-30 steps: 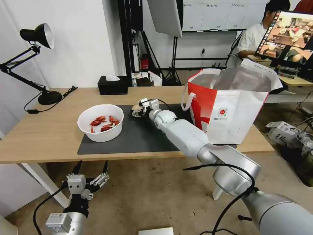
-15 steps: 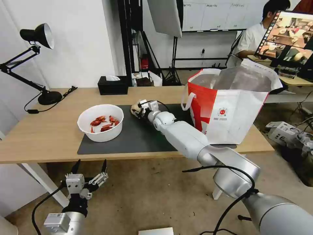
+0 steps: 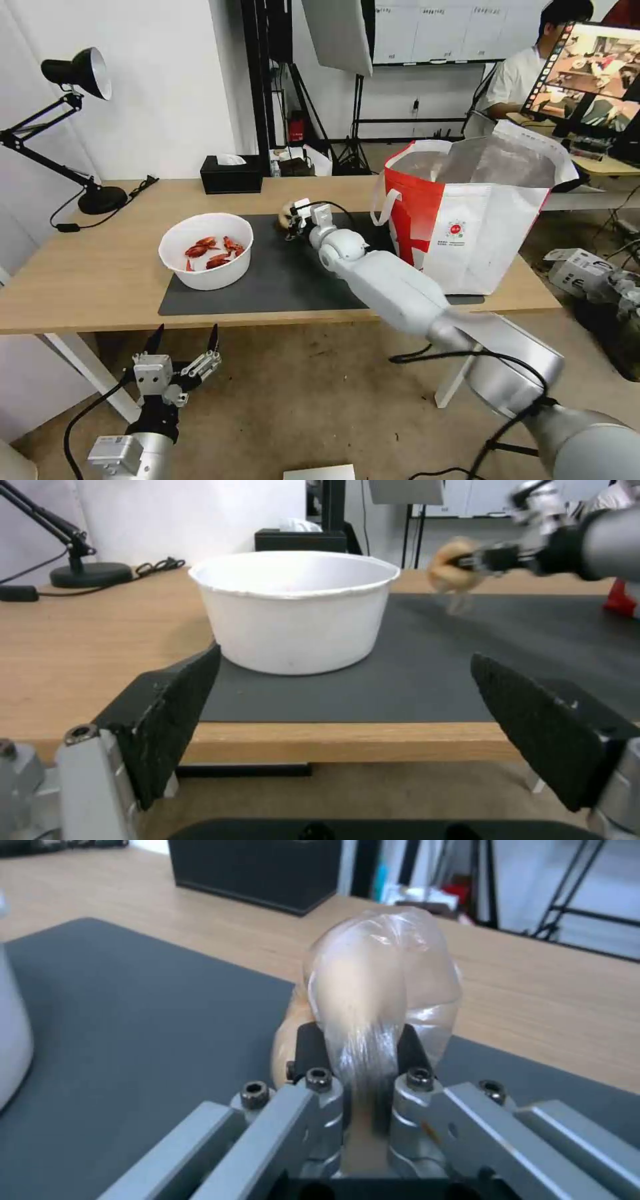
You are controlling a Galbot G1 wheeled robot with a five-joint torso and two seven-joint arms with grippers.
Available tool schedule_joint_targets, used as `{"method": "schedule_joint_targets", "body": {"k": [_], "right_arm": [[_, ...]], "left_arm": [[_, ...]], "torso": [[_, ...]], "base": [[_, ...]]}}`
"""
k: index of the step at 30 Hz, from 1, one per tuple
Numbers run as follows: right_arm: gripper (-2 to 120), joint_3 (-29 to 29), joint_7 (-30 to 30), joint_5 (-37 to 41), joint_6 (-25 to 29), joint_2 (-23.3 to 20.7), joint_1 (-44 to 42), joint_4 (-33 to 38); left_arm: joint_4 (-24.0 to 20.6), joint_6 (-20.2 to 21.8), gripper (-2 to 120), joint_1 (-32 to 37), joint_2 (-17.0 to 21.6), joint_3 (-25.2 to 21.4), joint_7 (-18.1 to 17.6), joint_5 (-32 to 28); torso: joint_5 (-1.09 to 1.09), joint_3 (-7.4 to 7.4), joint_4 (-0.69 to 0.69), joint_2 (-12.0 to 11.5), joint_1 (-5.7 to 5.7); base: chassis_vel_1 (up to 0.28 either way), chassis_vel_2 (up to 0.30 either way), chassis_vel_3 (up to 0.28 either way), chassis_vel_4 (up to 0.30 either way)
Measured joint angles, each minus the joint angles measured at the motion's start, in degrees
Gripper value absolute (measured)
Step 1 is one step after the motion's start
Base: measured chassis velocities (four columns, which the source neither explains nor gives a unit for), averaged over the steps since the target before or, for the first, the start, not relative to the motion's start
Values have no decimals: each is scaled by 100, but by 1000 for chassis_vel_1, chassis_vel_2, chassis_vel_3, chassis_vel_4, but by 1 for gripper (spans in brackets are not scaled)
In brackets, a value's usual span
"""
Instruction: Pick up the trash from the table and place it into the takeout bag.
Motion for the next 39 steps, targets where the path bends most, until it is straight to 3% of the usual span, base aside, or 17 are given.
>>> {"method": "schedule_joint_targets", "body": {"k": [3,4,7,14,17,19,20,23,29,39], "right_arm": [[4,112,691,98,-199,-718,-484,1486],[4,112,691,98,-199,-718,-484,1486],[4,299,1244,212,-310,-1290,-988,2659],[3,771,1517,77,-134,-2017,-1898,4052],[3,1016,1407,-212,182,-2189,-2251,4279],[3,1364,1091,-801,1051,-2296,-2584,4282],[3,1364,1091,-801,1051,-2296,-2584,4282],[3,1808,834,-1390,2058,-2284,-2705,4113],[3,2130,869,-1327,2176,-2349,-2573,4145],[3,2548,1648,-516,1399,-2955,-2174,4489]], "left_arm": [[-1,3,100,24,-15,30,0,34],[-1,3,100,24,-15,30,0,34],[-1,7,100,40,-37,61,-2,78],[-28,19,100,67,-43,122,-1,129],[-35,22,100,67,-42,142,-1,142],[-35,24,100,68,-51,180,-1,172],[-35,24,100,68,-51,180,-1,172],[-22,24,100,68,-75,232,-1,223],[-19,24,100,73,-98,254,3,255],[-23,22,100,71,-94,281,6,259]], "torso": [[1,0,-1,0,0],[1,0,-1,0,0],[0,0,0,0,0],[1,-1,0,1,-1],[0,-1,0,0,-1],[1,0,-1,0,-1],[1,0,-1,0,-1],[1,0,0,0,0],[-1,0,2,0,0],[0,0,1,0,0]], "base": [[0,0,0,0],[0,0,0,0],[0,0,0,0],[0,0,0,0],[0,0,0,0],[0,0,0,0],[0,0,0,0],[0,0,0,0],[0,0,0,0],[0,0,0,0]]}}
